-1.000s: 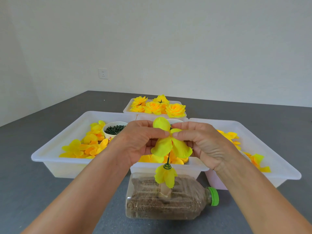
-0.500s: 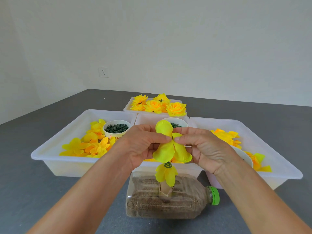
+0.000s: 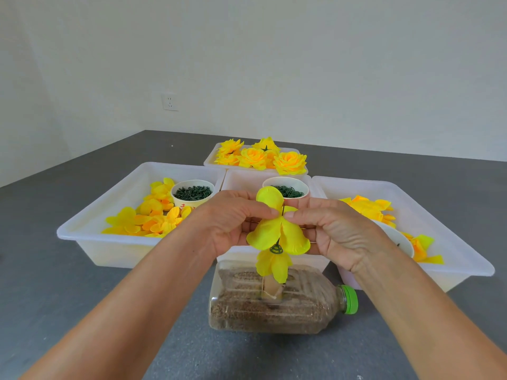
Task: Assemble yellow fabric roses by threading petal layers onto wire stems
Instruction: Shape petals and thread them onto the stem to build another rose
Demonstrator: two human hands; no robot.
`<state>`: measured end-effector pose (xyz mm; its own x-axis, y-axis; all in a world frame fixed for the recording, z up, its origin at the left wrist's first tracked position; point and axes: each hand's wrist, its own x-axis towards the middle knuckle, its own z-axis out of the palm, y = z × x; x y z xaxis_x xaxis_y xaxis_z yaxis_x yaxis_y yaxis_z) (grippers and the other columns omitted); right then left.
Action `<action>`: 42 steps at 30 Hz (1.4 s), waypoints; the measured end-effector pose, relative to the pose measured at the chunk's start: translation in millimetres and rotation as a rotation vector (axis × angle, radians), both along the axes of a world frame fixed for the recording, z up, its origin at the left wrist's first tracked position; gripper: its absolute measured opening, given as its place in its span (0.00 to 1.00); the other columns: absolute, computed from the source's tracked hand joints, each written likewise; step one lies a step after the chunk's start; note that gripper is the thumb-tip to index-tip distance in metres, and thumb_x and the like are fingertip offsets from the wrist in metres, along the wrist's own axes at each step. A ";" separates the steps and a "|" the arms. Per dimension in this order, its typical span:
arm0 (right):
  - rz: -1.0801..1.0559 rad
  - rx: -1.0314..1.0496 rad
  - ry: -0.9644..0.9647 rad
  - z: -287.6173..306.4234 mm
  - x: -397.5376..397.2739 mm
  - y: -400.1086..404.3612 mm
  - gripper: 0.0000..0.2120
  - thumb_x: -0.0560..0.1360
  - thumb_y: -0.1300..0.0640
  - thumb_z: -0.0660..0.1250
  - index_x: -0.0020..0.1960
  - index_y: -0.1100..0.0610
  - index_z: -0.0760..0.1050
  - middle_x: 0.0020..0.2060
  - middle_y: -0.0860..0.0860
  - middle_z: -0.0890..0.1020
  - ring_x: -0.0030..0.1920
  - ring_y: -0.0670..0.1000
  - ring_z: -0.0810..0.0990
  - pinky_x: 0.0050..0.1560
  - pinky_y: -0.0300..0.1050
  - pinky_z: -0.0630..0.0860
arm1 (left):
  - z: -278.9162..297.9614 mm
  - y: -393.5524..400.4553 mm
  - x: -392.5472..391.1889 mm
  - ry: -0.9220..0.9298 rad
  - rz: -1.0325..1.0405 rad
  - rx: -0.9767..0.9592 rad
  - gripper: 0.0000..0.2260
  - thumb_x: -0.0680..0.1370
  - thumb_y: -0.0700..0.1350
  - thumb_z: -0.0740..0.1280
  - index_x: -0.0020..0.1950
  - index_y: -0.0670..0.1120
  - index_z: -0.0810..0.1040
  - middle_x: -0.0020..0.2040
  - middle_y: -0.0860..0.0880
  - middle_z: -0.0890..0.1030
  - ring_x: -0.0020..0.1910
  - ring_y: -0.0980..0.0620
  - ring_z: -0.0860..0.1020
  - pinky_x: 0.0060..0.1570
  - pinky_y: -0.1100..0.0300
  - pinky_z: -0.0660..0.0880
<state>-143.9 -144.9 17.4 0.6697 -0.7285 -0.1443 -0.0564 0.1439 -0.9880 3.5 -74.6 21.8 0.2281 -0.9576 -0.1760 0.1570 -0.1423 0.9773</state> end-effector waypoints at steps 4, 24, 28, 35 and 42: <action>-0.035 0.006 0.020 -4.2 -0.4 1.7 0.15 0.72 0.65 0.67 0.58 0.59 0.78 0.48 0.58 0.83 0.38 0.53 0.82 0.39 0.46 0.80 | -3.1 0.1 0.6 -0.016 -0.001 0.027 0.10 0.73 0.34 0.68 0.54 0.39 0.79 0.36 0.45 0.82 0.29 0.52 0.79 0.26 0.63 0.77; -0.054 0.004 0.142 -15.8 3.3 0.9 0.16 0.70 0.70 0.67 0.58 0.63 0.77 0.52 0.64 0.81 0.50 0.60 0.80 0.59 0.61 0.73 | -16.4 4.5 6.9 -0.167 -0.006 0.104 0.11 0.69 0.33 0.72 0.48 0.44 0.78 0.39 0.45 0.81 0.33 0.50 0.77 0.36 0.61 0.76; -0.053 0.023 0.141 -18.9 3.6 -0.7 0.16 0.70 0.70 0.67 0.57 0.63 0.77 0.52 0.64 0.81 0.48 0.59 0.80 0.57 0.60 0.74 | -16.5 5.0 7.0 -0.204 -0.018 0.117 0.12 0.69 0.33 0.73 0.49 0.44 0.78 0.40 0.44 0.81 0.33 0.50 0.77 0.37 0.60 0.76; -0.045 -0.017 0.182 -19.8 1.6 -1.5 0.15 0.69 0.69 0.68 0.53 0.58 0.79 0.42 0.56 0.84 0.37 0.52 0.81 0.43 0.49 0.78 | -16.0 4.1 6.2 -0.284 -0.016 0.096 0.14 0.69 0.32 0.72 0.51 0.43 0.78 0.38 0.44 0.80 0.31 0.51 0.77 0.40 0.58 0.77; -0.041 -0.027 0.201 -21.4 1.4 -0.5 0.13 0.69 0.69 0.68 0.51 0.57 0.79 0.42 0.55 0.83 0.40 0.54 0.80 0.49 0.52 0.77 | -12.7 2.7 5.1 -0.359 -0.033 0.097 0.16 0.69 0.32 0.73 0.54 0.43 0.77 0.39 0.46 0.80 0.33 0.50 0.78 0.41 0.58 0.78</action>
<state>-142.5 -145.4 -4.0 0.5993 -0.7598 -0.2520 -0.2472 0.1237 -0.9610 8.6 -71.9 9.1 0.2616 -0.9481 -0.1809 -0.1998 -0.2366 0.9508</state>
